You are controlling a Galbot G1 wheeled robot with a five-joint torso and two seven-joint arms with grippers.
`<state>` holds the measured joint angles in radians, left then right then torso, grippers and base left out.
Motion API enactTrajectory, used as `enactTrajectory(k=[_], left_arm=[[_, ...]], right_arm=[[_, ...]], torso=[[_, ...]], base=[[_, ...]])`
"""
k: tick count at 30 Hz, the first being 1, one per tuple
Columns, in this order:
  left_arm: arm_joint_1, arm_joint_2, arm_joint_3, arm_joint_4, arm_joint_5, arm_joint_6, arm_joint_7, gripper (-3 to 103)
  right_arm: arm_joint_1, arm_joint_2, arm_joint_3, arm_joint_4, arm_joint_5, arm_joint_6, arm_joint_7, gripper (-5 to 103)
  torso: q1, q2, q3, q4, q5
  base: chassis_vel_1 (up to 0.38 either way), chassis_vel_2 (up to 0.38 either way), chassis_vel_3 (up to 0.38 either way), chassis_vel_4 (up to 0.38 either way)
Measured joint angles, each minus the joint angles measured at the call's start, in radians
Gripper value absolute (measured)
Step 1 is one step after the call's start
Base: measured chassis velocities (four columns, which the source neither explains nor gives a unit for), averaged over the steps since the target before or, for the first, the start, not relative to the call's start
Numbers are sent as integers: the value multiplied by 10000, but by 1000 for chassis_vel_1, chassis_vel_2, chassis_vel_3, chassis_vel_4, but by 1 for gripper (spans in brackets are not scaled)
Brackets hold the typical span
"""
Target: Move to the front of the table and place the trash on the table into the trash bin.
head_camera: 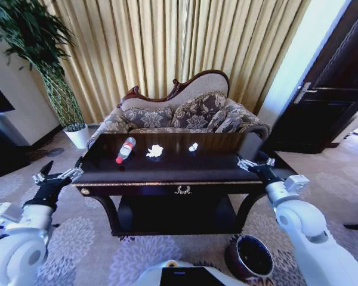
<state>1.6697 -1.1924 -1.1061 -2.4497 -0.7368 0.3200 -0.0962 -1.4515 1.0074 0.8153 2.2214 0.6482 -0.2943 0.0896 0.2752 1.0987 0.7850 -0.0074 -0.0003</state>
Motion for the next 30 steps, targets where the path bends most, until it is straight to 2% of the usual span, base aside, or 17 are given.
enactTrajectory(k=[4, 8, 15, 17, 18, 20, 21, 24, 25, 28, 30], left_arm=[[14, 7, -36, -38, 3, -6, -27, 100], [102, 6, -197, -100, -5, -8, -45, 100], [400, -103, -494, -265, -17, -28, -62, 100], [396, -69, -595, -268, -64, -31, -78, 100], [396, -69, -595, -268, -64, -31, -78, 100], [405, -87, -669, -319, -148, -31, -127, 100], [405, -87, -669, -319, -148, -31, -127, 100], [491, -227, -649, -390, -158, -30, -154, 100], [491, -227, -649, -390, -158, -30, -154, 100], [570, -247, -642, -424, -167, -22, -174, 100], [595, -235, -667, -426, -175, -21, -181, 100]], right_arm=[[-18, -124, -74, -59, 53, -7, 1, 100], [-59, -488, -314, -79, 560, -102, 0, 100], [349, -1290, -723, -154, 1653, -764, -16, 100], [691, -1771, -881, -186, 2132, -1270, -17, 100], [691, -1771, -881, -186, 2132, -1270, -17, 100], [1055, -2510, -1107, -259, 2716, -1686, -18, 100], [1055, -2510, -1107, -259, 2716, -1686, -18, 100], [1659, -3603, -1545, -532, 3506, -1841, -17, 100], [1659, -3603, -1545, -532, 3506, -1841, -17, 100], [2462, -4506, -2179, -809, 4468, -2033, -11, 100], [2761, -4709, -2476, -886, 4698, -2092, -11, 100]], torso=[[-22, 9, -9, -2, 1], [-23, 11, -9, -1, 2], [-9, 5, -2, 0, 1], [-11, 5, -3, 1, 1], [-11, 5, -3, 1, 1], [-12, 6, -5, -1, 2], [-12, 6, -5, -1, 2], [-12, 5, -4, 1, 2], [-12, 5, -4, 1, 2], [-11, 5, -4, -1, -1], [-11, 6, -4, 0, -1]], base=[[0, 0, 0, 0], [38, -43, -51, 40], [0, 0, 0, 0], [0, 0, 0, 0], [0, 0, 0, 0], [0, 0, 0, 0], [0, 0, 0, 0], [0, 0, 0, 0], [0, 0, 0, 0], [0, 0, 0, 0], [0, 0, 0, 0]])
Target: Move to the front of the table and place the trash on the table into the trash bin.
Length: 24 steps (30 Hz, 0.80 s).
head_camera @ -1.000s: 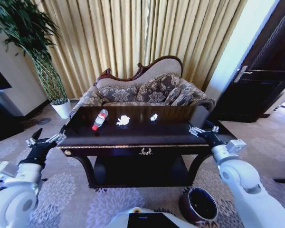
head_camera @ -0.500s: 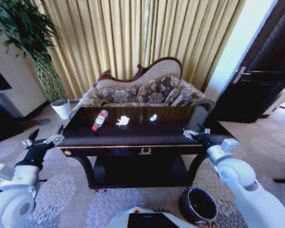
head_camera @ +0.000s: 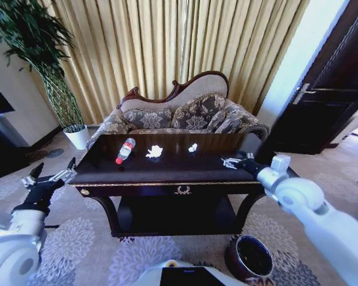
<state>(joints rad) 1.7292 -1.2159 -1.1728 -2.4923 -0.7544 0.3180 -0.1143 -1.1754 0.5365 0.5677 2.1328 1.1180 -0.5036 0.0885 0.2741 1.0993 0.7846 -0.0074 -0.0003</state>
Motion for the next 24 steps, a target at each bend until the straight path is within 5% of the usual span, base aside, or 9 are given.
enactTrajectory(k=[7, 14, 24], left_arm=[[136, -23, -84, 8, -12, 5, -38, 100], [285, -65, -334, -79, -23, 8, -129, 100], [230, -73, -263, -60, -14, 29, -258, 100]], right_arm=[[2856, -315, -2705, -630, 748, -287, 119, 100], [6301, 872, -5982, -2136, 805, -735, 799, 100], [7675, 2012, -7180, -3359, 767, -1739, 2072, 100]], torso=[[0, 0, 0, 1, 0], [0, 0, 1, 2, 0], [0, -1, 0, -3, 0]], base=[[0, 0, 0, 0], [0, 0, 0, 0], [0, 0, 0, 0]])
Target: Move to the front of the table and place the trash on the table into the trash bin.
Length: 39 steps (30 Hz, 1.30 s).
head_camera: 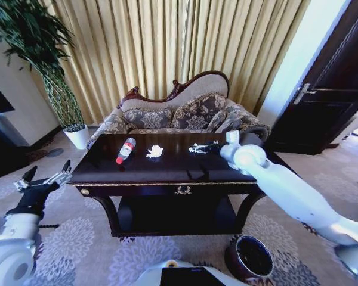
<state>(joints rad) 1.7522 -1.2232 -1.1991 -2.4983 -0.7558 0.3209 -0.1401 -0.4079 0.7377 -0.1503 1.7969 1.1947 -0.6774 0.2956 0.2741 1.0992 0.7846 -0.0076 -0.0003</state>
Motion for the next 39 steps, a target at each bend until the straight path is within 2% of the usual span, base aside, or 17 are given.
enactTrajectory(k=[17, 23, 25, 27, 29, 30, 33, 34, 37, 39], left_arm=[[-109, 12, 136, 349, 81, 18, -70, 100], [-99, 29, 94, 356, 85, 18, -70, 100], [-106, 39, 83, 364, 86, 18, -71, 100], [-106, 40, 53, 362, 86, 18, -70, 100], [-77, 15, -11, 318, 86, 18, -70, 100], [-77, 15, -11, 318, 86, 18, -70, 100], [-24, 3, -145, 236, 60, 18, -33, 100], [-24, 3, -145, 236, 60, 18, -33, 100], [-9, 6, -213, 183, 45, 18, -31, 100], [-5, 8, -221, 167, 42, 18, -30, 100]], right_arm=[[543, 1109, -636, -1419, -46, -38, 263, 100], [545, 1145, -668, -1447, -92, -15, 302, 100], [546, 1155, -677, -1449, -104, 6, 305, 103], [566, 1176, -697, -1480, -133, 74, 309, 100], [593, 1225, -718, -1556, -254, 142, 313, 90], [593, 1225, -718, -1556, -254, 142, 313, 90], [599, 1245, -731, -1598, -318, 159, 310, 74], [599, 1245, -731, -1598, -318, 159, 310, 74], [599, 1236, -740, -1593, -340, 174, 299, 57], [598, 1230, -740, -1589, -345, 179, 296, 57]], torso=[[0, 0, 0, 4, 0], [-1, 0, -1, 1, 1], [-1, 0, -1, 0, 1], [-1, 0, -1, 1, 1], [-1, 0, 0, 3, 0], [-1, 0, 0, 3, 0], [-1, 0, -1, 2, 1], [-1, 0, -1, 2, 1], [-1, 0, -1, 3, 1], [-1, 1, -1, 3, 2]], base=[[0, 0, 0, 0], [0, 0, 0, 0], [0, 0, 0, 0], [0, 0, 0, 0], [0, 0, 0, 0], [0, 0, 0, 0], [0, 0, 0, 0], [0, 0, 0, 0], [0, 0, 0, 0], [0, 0, 0, 0]])
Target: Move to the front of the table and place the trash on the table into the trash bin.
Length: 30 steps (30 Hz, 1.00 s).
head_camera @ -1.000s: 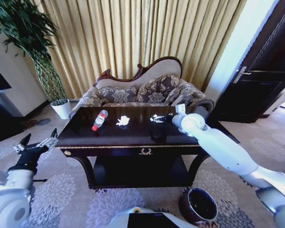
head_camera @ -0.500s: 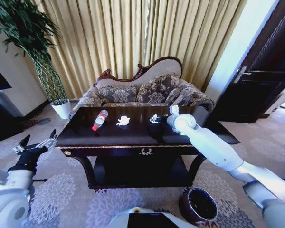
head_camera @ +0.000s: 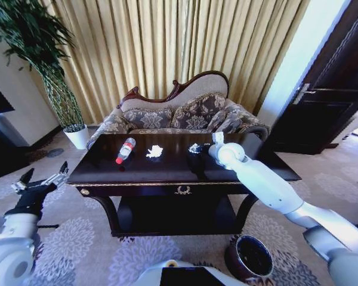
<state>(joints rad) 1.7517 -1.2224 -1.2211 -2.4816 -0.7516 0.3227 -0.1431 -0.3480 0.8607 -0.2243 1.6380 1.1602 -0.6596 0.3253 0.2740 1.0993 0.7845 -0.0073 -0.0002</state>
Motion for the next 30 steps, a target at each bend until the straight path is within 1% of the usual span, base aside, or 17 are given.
enactTrajectory(k=[1, 2, 3, 4, 7, 9, 10, 11, 13, 14, 15, 30], left_arm=[[13, 0, -17, -29, -5, 0, 0, 100], [16, 0, -25, -39, -7, 0, 0, 100], [22, -3, -37, -55, -10, 0, 0, 100], [22, -3, -37, -55, -10, 0, 0, 100], [43, -42, -43, -75, -13, -5, 0, 100], [52, -57, -44, -79, -13, -7, 0, 100], [66, -82, -44, -90, -13, -12, 2, 100], [76, -90, -45, -102, -13, -15, 5, 100], [77, -93, -46, -107, -13, -16, 5, 100], [77, -92, -45, -125, -13, -17, 6, 100], [76, -92, -44, -149, -12, -18, 7, 100], [97, -84, -3, -188, -13, -22, 7, 100]], right_arm=[[-3, -28, 0, 21, -4, 8, -7, 47], [-5, -42, 2, 33, -4, 11, -11, 47], [-22, -72, 17, 57, -4, 17, -15, 41], [-22, -72, 17, 57, -4, 17, -15, 41], [-88, -149, 86, 136, -4, 42, -25, 25], [-117, -171, 110, 167, -4, 48, -29, 25], [-168, -212, 155, 222, -4, 54, -35, 14], [-211, -248, 193, 260, -4, 57, -41, 9], [-233, -264, 211, 275, -4, 58, -43, 9], [-284, -303, 258, 301, -5, 65, -48, 4], [-320, -335, 293, 321, -5, 72, -52, 2], [-583, -534, 603, 447, 1, 132, -133, 0]], torso=[[0, 0, 0, 0, -1], [0, 0, 0, 0, -1], [0, 0, 0, 0, -1], [0, 0, 0, 0, -1], [0, 0, 0, -1, 0], [0, 0, 0, -1, 0], [0, 0, 0, 0, 0], [0, 0, 0, 0, 0], [0, 0, 0, 0, -1], [0, 0, 0, 0, 0], [0, 0, 0, 0, 0], [0, 0, 0, -1, 0]], base=[[0, 0, 0, 0], [0, 0, 0, 0], [0, 0, 0, 0], [0, 0, 0, 0], [0, 0, 0, 0], [0, 0, 0, 0], [0, 0, 0, 0], [0, 0, 0, 0], [0, 0, 0, 0], [0, 0, 0, 0], [0, 0, 0, 0], [0, 0, 0, 0]])
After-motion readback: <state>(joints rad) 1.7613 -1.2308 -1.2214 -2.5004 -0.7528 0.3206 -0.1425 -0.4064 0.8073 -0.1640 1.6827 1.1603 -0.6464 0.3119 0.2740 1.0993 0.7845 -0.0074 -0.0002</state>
